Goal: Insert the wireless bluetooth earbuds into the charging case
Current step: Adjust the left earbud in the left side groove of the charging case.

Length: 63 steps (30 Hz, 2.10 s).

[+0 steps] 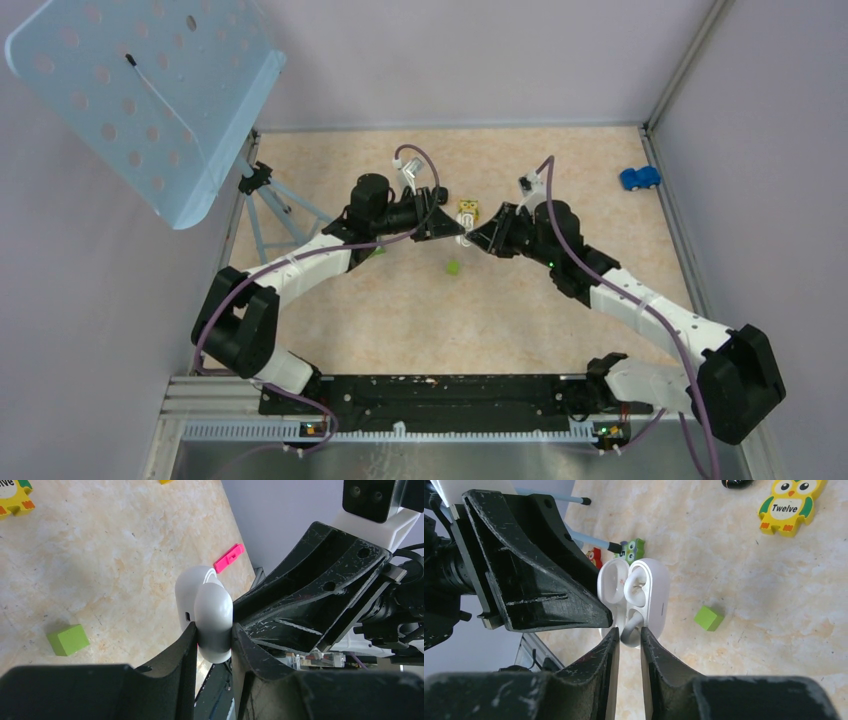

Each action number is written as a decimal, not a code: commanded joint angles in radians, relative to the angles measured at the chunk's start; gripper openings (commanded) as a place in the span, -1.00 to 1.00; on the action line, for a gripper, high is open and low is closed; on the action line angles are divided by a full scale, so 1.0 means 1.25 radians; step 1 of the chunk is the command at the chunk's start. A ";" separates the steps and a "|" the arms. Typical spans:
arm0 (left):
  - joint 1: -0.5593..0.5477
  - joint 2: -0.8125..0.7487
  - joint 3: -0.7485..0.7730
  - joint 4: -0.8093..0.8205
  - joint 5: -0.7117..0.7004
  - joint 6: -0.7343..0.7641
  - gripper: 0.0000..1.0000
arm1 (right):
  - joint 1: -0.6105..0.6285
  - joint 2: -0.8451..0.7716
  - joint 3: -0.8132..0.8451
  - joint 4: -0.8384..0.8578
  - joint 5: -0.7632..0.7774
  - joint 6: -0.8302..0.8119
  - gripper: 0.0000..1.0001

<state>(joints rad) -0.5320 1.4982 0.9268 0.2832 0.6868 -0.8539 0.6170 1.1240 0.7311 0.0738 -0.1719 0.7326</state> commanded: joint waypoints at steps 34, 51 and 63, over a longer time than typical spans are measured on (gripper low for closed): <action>-0.002 -0.002 0.016 0.025 0.002 0.012 -1.00 | 0.045 -0.025 0.073 -0.040 0.079 -0.050 -1.00; -0.002 -0.004 0.014 0.026 0.000 0.009 -1.00 | 0.046 -0.022 0.074 -0.051 0.072 -0.053 -0.75; -0.002 -0.005 0.016 0.024 -0.001 0.006 -1.00 | 0.062 0.005 0.093 -0.057 0.072 -0.065 -0.59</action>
<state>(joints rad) -0.5320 1.4986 0.9268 0.2752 0.6865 -0.8474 0.6750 1.1133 0.7876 -0.0101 -0.0803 0.6743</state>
